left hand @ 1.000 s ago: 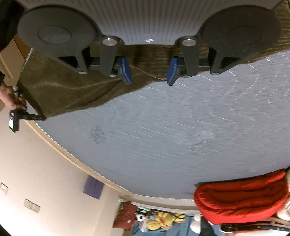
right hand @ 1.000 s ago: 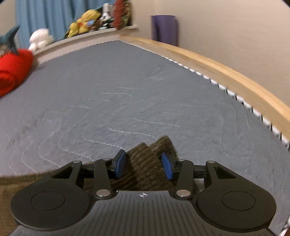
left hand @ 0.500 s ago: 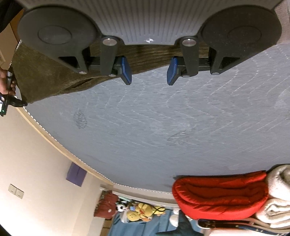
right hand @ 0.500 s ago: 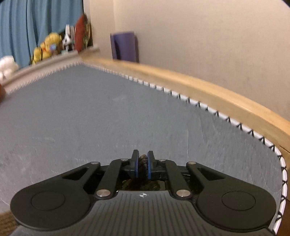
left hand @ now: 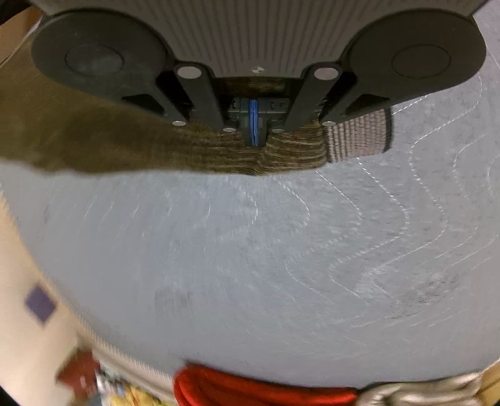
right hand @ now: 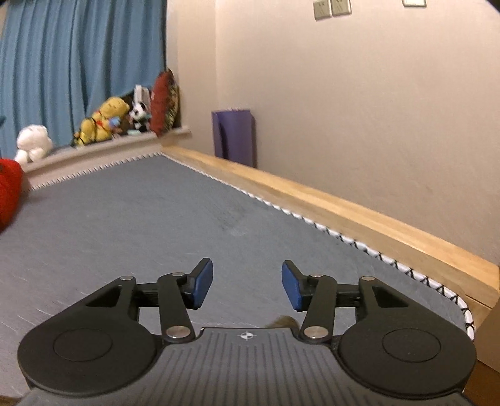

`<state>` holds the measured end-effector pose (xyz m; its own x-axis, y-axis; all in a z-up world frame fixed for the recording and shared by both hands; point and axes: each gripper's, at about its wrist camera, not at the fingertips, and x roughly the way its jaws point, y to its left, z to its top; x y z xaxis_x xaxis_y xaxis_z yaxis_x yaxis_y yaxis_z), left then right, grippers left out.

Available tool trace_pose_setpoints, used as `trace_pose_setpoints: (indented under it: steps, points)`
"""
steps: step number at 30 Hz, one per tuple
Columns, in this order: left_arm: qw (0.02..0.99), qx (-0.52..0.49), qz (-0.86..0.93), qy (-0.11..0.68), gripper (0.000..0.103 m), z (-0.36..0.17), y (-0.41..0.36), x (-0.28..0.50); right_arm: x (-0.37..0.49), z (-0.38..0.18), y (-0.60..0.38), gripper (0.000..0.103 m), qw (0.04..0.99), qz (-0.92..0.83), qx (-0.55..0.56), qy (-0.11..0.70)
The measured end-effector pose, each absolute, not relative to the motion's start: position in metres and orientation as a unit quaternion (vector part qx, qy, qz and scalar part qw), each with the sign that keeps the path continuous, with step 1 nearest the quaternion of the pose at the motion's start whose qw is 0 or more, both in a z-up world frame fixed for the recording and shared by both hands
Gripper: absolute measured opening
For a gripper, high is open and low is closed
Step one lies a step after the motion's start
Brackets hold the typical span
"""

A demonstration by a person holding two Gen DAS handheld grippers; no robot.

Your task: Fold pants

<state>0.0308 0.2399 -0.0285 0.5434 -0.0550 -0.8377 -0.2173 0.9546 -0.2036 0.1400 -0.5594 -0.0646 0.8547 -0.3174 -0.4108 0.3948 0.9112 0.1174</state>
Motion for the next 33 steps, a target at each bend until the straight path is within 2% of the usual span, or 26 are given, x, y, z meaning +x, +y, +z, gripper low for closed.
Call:
trace_pose_setpoints:
  steps: [1, 2, 3, 4, 7, 8, 11, 13, 16, 19, 21, 22, 23, 24, 25, 29, 33]
  points:
    - [0.874, -0.15, 0.048, 0.46, 0.006, -0.018, 0.243, 0.024, 0.138, -0.057, -0.553, 0.054, 0.959, -0.182, 0.105, 0.189]
    - [0.882, -0.146, 0.055, 0.444, 0.027, -0.009, 0.245, 0.019, 0.135, -0.051, -0.546, 0.056, 0.96, -0.179, 0.113, 0.183]
    - [0.892, -0.138, 0.069, 0.426, 0.041, 0.001, 0.248, 0.013, 0.133, -0.043, -0.54, 0.057, 0.961, -0.174, 0.124, 0.176]
    - [0.897, -0.134, 0.082, 0.413, 0.061, 0.008, 0.253, 0.008, 0.131, -0.036, -0.532, 0.06, 0.961, -0.166, 0.138, 0.171]
    - [0.895, -0.165, 0.096, 0.404, 0.073, 0.012, 0.274, 0.001, 0.13, -0.016, -0.508, 0.062, 0.963, -0.132, 0.162, 0.172]
    - [0.891, -0.175, 0.095, 0.408, 0.081, 0.008, 0.277, 0.0, 0.128, -0.009, -0.498, 0.062, 0.963, -0.118, 0.171, 0.174]
    - [0.876, -0.179, 0.073, 0.442, 0.086, -0.01, 0.28, 0.006, 0.118, 0.01, -0.468, 0.063, 0.963, -0.074, 0.189, 0.178]
    - [0.874, -0.15, 0.076, 0.457, 0.088, -0.021, 0.278, 0.008, 0.11, 0.019, -0.444, 0.066, 0.962, -0.043, 0.196, 0.185]
    - [0.857, -0.167, 0.054, 0.484, 0.09, -0.042, 0.28, 0.012, 0.1, 0.022, -0.409, 0.069, 0.961, 0.004, 0.197, 0.193]
    - [0.867, -0.135, 0.041, 0.477, 0.09, -0.049, 0.28, 0.007, 0.092, 0.013, -0.376, 0.072, 0.967, 0.027, 0.172, 0.189]
    - [0.87, -0.137, 0.036, 0.473, 0.082, -0.047, 0.282, 0.002, 0.099, 0.005, -0.36, 0.072, 0.963, 0.03, 0.158, 0.214]
    - [0.874, -0.131, 0.026, 0.467, 0.066, -0.043, 0.28, -0.002, 0.102, 0.003, -0.355, 0.071, 0.961, 0.034, 0.163, 0.222]
    - [0.879, -0.127, 0.019, 0.459, 0.058, -0.039, 0.278, -0.004, 0.104, 0.005, -0.35, 0.071, 0.96, 0.041, 0.166, 0.223]
    - [0.886, -0.119, 0.018, 0.448, 0.053, -0.031, 0.276, -0.01, 0.105, 0.004, -0.346, 0.071, 0.961, 0.041, 0.16, 0.221]
    - [0.894, -0.119, 0.013, 0.431, 0.043, -0.022, 0.277, -0.017, 0.106, 0.005, -0.342, 0.071, 0.963, 0.036, 0.153, 0.22]
    - [0.917, -0.158, 0.0, 0.366, 0.038, 0.014, 0.306, -0.041, 0.106, 0.001, -0.339, 0.071, 0.959, 0.041, 0.17, 0.225]
    - [0.911, -0.173, 0.051, 0.372, 0.037, 0.019, 0.333, -0.057, 0.109, -0.001, -0.336, 0.071, 0.957, 0.042, 0.174, 0.227]
